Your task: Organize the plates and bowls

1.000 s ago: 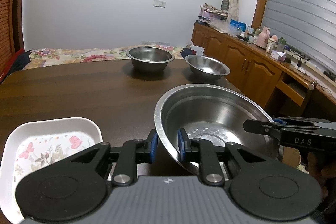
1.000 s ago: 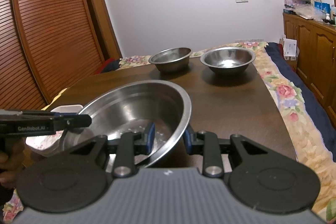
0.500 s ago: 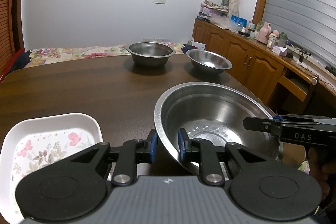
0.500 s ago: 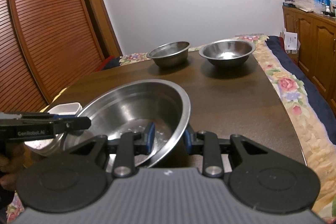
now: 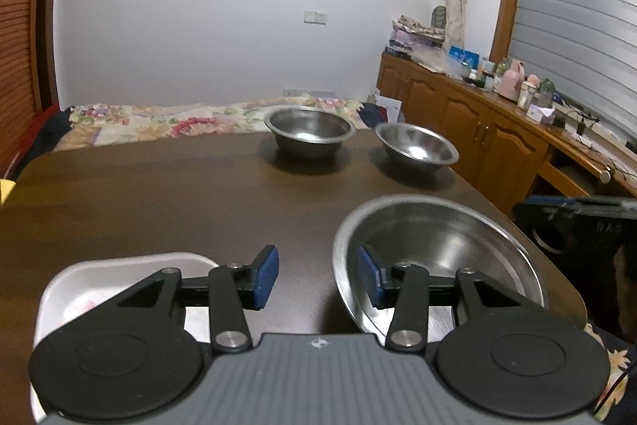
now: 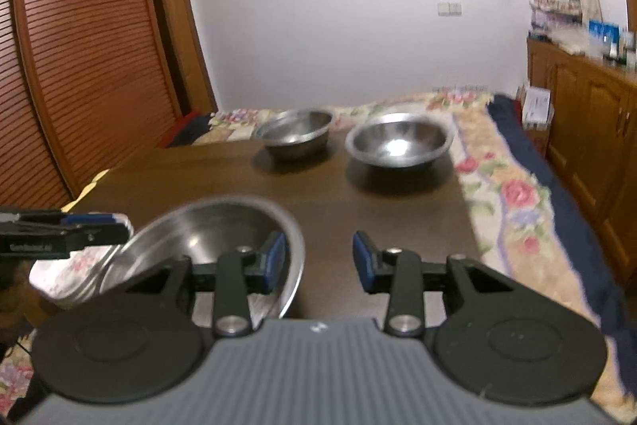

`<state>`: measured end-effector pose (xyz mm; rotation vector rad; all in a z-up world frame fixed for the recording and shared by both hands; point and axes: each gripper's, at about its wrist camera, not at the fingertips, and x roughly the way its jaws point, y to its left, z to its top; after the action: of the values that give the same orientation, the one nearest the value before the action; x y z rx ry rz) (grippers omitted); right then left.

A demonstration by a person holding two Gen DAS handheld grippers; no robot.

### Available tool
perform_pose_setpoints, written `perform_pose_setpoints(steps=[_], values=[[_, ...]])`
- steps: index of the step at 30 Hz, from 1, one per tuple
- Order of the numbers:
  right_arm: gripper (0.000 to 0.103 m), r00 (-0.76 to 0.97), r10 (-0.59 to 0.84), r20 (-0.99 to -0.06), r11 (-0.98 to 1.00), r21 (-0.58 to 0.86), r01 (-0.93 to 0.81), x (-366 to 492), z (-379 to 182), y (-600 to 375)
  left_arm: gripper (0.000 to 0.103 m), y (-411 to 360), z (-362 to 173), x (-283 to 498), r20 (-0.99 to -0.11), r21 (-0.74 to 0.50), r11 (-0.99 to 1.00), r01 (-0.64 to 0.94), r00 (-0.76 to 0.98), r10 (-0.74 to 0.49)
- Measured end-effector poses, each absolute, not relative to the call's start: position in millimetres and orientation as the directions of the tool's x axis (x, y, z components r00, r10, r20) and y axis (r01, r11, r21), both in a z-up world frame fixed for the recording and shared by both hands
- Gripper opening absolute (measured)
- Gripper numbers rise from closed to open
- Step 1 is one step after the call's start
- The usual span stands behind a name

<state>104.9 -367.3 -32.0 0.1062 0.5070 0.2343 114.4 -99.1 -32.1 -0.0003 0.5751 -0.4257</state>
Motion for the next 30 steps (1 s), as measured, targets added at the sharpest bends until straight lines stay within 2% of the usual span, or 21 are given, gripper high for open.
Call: perform_pose_setpoints(steps=[7,13,20,24,30], values=[[0.041,0.87,0.256,-0.421,0.965,0.066,-0.252,140,10,-366,0.049,-88,-2,138,-0.493,-0.132,0.919,0.371,0.78,-0.385],[0.049,0.866,0.284,-0.413,0.952,0.012,-0.306,170,31,-360,0.052,-95,22,162,-0.467,-0.095,0.924,0.371,0.803,-0.37],[0.049,0.838,0.311,-0.449,0.942,0.029,-0.334,219,38,-358,0.053,-108,36,204,-0.466,-0.092,0.914,0.395,0.794,-0.391],[0.049,0.817,0.32,-0.479,0.945,0.098,-0.313,246,28,-364,0.053,-121,41,227,-0.459,-0.081,0.906,0.416,0.791,-0.405],[0.049,0.796,0.327,-0.509,0.943,0.127,-0.306,276,12,-359,0.053,-136,27,269,-0.494,-0.086,0.903,0.42,0.769,-0.405]])
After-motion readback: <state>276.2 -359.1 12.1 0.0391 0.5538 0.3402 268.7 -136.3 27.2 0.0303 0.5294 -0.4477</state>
